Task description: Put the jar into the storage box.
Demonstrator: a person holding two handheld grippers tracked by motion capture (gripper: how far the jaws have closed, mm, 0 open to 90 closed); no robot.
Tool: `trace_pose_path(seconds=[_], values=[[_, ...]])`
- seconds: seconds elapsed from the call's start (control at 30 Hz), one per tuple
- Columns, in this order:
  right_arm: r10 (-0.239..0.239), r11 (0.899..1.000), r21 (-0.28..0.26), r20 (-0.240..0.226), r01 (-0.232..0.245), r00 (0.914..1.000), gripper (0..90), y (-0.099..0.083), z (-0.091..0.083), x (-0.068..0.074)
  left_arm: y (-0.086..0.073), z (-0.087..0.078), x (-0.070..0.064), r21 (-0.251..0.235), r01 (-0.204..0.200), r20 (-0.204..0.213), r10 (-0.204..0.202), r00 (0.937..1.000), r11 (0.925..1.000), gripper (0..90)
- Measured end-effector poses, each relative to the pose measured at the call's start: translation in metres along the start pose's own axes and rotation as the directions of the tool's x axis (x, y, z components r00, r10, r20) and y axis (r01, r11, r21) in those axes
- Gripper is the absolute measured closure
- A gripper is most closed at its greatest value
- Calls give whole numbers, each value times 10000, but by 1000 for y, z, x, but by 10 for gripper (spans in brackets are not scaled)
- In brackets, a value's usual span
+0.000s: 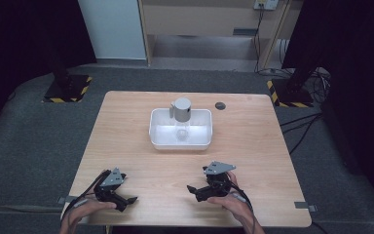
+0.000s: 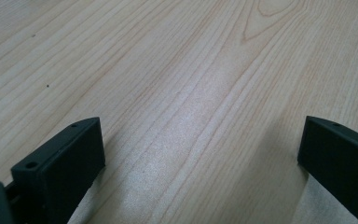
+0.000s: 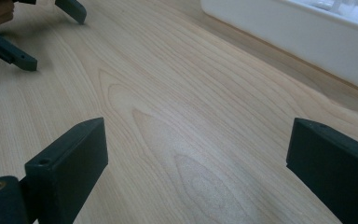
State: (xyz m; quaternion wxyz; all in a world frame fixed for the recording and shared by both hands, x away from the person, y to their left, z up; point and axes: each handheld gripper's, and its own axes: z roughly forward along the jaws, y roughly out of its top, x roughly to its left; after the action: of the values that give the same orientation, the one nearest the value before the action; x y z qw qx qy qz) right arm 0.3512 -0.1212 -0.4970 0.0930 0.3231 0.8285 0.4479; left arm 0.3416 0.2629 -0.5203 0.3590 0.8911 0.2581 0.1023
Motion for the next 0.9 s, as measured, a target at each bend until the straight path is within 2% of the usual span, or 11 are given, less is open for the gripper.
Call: trace_pose_path(seconds=[0.9], values=[[94,9999,100,7,-95,10000,52,-12,-7,4,0,0,0,0,4,-4,-4,10000,10000,0]])
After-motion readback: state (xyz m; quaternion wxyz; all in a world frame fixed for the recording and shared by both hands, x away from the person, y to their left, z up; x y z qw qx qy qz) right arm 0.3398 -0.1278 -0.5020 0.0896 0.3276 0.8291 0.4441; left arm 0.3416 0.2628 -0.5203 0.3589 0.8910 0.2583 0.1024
